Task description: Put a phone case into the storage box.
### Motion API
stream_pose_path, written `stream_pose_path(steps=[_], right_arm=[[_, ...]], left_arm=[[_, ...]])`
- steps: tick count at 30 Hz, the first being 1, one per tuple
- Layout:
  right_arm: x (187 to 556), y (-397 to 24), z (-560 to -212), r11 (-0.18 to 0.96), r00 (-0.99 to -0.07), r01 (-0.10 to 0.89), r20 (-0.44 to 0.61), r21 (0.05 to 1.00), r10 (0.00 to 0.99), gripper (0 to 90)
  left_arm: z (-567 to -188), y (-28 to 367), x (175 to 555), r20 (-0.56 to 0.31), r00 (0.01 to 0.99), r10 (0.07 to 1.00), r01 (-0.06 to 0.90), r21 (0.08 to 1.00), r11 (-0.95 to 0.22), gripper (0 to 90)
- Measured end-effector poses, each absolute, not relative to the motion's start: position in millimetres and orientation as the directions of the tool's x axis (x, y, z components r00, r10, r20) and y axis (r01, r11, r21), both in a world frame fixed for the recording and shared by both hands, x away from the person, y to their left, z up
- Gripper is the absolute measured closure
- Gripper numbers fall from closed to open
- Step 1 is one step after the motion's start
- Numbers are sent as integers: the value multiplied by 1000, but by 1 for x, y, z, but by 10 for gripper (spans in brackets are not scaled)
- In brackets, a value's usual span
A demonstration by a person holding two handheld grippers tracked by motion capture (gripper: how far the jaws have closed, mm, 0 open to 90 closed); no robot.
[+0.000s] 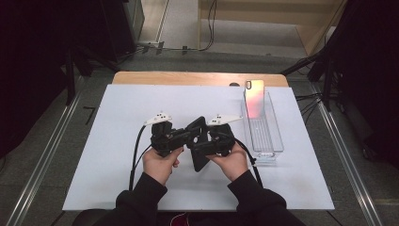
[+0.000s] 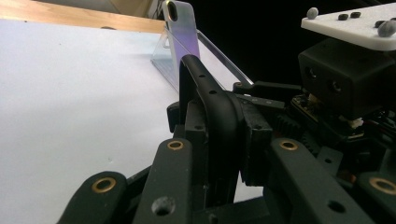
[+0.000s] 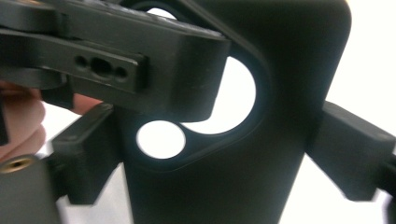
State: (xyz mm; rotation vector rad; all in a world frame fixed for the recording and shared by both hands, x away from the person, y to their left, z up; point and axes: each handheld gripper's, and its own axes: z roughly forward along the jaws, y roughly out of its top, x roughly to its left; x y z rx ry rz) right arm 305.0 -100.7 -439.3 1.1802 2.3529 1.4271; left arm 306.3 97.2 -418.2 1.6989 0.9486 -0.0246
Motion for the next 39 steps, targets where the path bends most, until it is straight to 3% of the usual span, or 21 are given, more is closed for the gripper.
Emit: stream_pose_path(steps=[9, 23, 39], right_arm=[[304, -101, -438, 242, -679, 536, 242, 809, 693, 110], [310, -108, -442, 240, -653, 554, 237, 797, 720, 114], [316, -125, -440, 214, -622, 563, 239, 798, 746, 115]], left_arm=[[-418, 98, 307, -478, 674, 563, 599, 800, -38, 767], [-412, 107, 310, -498, 656, 568, 611, 791, -12, 463], [-411, 122, 310, -513, 662, 547, 632, 774, -39, 333]])
